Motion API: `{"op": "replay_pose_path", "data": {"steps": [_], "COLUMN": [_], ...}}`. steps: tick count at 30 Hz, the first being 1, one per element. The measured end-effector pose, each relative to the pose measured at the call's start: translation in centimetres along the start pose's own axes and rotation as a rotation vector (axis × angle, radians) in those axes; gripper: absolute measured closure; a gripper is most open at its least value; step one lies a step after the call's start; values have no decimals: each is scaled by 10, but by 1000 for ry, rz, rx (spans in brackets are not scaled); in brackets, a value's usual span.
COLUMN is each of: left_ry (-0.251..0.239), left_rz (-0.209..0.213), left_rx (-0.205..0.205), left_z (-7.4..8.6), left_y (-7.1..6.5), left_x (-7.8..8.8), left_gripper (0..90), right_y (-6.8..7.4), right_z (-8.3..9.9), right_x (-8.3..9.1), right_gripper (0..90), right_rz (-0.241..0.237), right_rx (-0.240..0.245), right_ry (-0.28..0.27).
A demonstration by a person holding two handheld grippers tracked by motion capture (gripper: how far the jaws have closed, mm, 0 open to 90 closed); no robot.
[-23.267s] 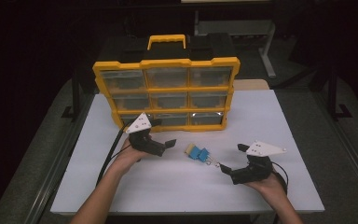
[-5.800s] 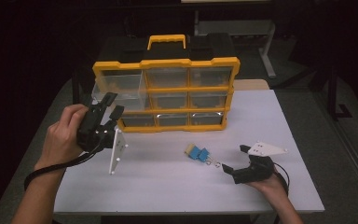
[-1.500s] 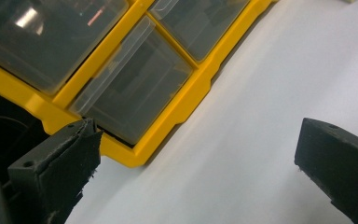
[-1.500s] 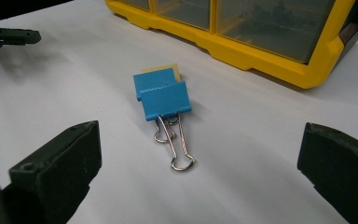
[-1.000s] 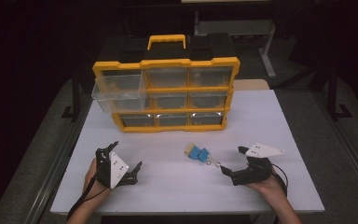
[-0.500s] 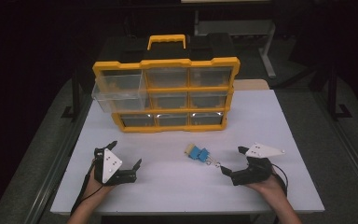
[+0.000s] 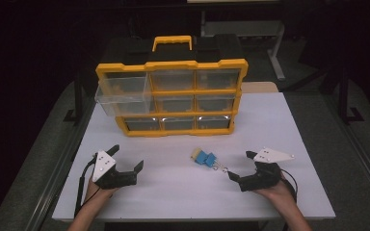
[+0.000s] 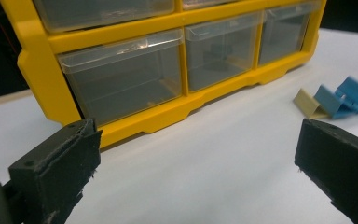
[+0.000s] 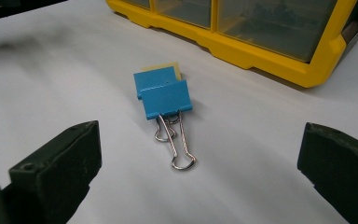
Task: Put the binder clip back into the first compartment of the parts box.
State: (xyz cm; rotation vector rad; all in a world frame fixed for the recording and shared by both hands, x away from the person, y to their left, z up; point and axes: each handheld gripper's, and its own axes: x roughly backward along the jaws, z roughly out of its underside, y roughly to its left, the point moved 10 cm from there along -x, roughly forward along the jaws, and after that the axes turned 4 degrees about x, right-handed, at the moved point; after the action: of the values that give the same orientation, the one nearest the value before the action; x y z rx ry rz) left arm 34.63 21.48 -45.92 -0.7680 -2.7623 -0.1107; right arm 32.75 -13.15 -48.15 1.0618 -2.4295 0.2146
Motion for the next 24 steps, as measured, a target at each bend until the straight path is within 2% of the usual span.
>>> {"op": "replay_pose_path", "data": {"steps": [2, 5, 10, 13, 15, 19, 24], "left_ry": [-5, -27, -33, -25, -35, -42, -44], "left_rz": [21, 51, 108, 121, 134, 158, 163], "left_rx": [23, 4, -24, -47, -39, -50, -25], "left_z": [-1, -3, -3, -1, -1, 2, 4], "left_y": [-1, -4, -11, -12, -14, -17, -19], "left_x": [0, 1, 6, 10, 12, 20, 23], "left_gripper": [0, 0, 0, 0, 0, 0, 0], "right_y": [0, 0, 0, 0, -1, 0, 2], "right_z": [0, -1, 0, 0, 1, 1, 1], "right_x": [0, 1, 1, 1, 1, 0, 0], "right_gripper": [0, 0, 0, 0, 0, 0, 0], "right_rz": [1, 1, -2, -2, -4, -8, -17], "right_rx": [-2, -1, 0, -3, -2, -3, 1], "right_ry": [-1, -5, -2, -1, 0, 4, 6]}}
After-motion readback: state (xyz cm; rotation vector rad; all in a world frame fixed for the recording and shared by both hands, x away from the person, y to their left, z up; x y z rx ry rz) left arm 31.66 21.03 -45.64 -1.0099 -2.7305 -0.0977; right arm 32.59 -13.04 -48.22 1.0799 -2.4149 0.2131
